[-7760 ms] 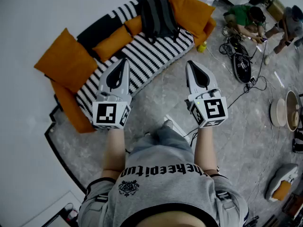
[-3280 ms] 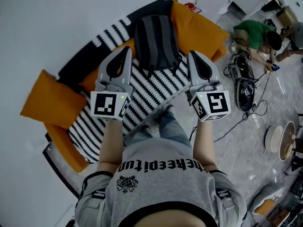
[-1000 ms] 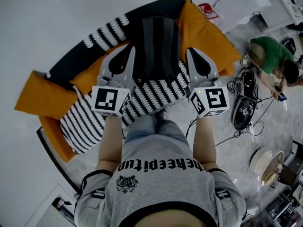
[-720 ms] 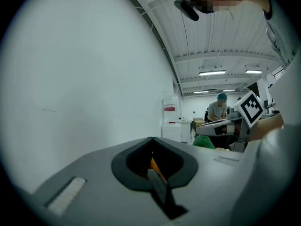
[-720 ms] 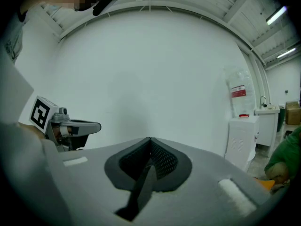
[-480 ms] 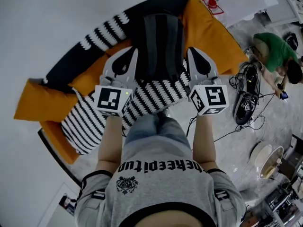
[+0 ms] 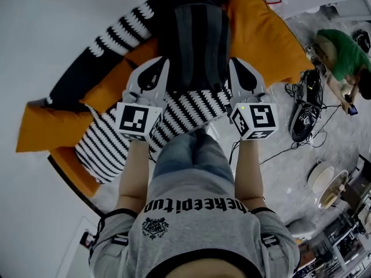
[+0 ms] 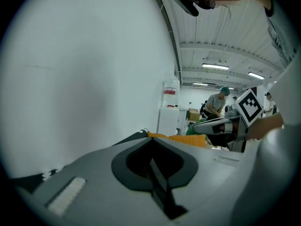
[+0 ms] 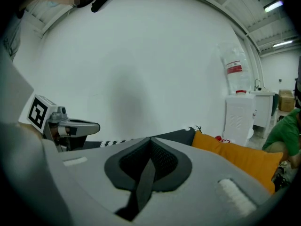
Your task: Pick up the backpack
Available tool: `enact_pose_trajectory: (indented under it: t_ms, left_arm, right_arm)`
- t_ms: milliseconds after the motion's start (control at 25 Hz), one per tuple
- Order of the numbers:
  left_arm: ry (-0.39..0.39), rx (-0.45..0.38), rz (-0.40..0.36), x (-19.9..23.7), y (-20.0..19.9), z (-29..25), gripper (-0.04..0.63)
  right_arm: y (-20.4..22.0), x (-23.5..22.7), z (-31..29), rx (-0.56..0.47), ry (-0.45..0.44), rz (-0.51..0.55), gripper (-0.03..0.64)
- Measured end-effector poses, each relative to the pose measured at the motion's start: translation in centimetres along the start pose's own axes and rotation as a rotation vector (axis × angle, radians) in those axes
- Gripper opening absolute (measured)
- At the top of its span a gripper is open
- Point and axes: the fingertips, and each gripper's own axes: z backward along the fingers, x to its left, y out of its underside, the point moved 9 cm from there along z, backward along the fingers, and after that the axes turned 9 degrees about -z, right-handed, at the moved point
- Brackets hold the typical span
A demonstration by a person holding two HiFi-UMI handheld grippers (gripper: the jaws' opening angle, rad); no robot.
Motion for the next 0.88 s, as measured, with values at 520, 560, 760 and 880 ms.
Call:
enact_pose_trajectory:
  t_ms: [520, 560, 760, 880]
  left_arm:
    - [0.074, 0.087, 0.050, 1.8, 7.7, -4.1, 0.084]
    - [0.085, 0.102, 0.048, 1.8, 8.0, -4.8, 0.095]
    - [0.136, 0.160, 0.048, 2.2, 10.3, -7.7, 0.146]
    - [0.166, 0.187, 0.045, 2.2, 12.9, -10.0, 0.187]
  right_arm:
    - [4.3, -1.0, -2.9, 0.054, 0.020, -0.019, 0.003]
    - [4.3, -1.3, -2.9, 0.058, 0.023, -0.025, 0.003]
    - [4.5, -1.9, -3.1, 0.069, 0.034, -0.037, 0.003]
    - [5.6, -3.0, -3.5, 0.076, 0.049, -0.040, 0.003]
